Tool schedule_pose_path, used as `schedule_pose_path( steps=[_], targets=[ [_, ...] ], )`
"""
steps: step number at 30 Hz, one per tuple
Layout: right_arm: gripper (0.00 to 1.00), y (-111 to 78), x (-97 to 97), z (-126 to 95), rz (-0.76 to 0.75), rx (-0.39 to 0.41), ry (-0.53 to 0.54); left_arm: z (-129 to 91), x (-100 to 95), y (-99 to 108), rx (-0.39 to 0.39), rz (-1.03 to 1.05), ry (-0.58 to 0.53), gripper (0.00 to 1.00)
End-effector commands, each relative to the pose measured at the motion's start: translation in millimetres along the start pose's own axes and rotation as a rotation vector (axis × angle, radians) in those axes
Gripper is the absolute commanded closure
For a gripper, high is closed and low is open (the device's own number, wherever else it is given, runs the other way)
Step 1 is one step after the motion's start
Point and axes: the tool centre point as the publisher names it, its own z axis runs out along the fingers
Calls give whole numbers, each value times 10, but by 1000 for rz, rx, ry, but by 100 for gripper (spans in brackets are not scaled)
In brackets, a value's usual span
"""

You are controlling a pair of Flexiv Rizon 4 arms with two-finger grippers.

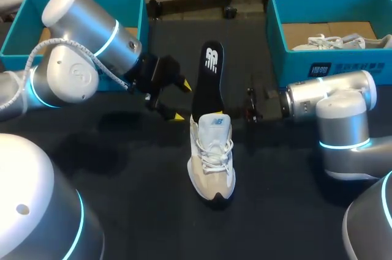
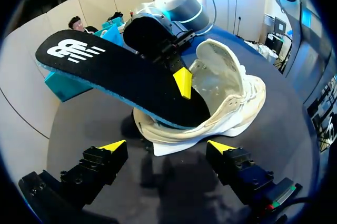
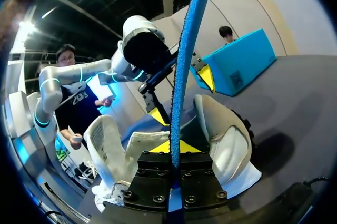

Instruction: Take the shoe out of the shoebox, open the shoe tongue, remove and reinsert the insole, then place the shoe into the shoebox

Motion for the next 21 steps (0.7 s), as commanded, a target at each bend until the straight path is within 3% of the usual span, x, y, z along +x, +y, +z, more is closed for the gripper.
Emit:
schedule_pose_path(
  steps=[1,11,16,21],
  targets=[
    [100,-37,21,31,-6,-6,-15,-1,3,-6,-5,0,0,0],
    [84,159,16,32,-58,6,-26,-1,3,-6,-5,0,0,0],
    [82,176,20,31,-63,11,-25,-1,3,-6,-5,0,0,0],
    [73,190,29,18,-68,12,-33,-1,3,-6,-5,0,0,0]
  ],
)
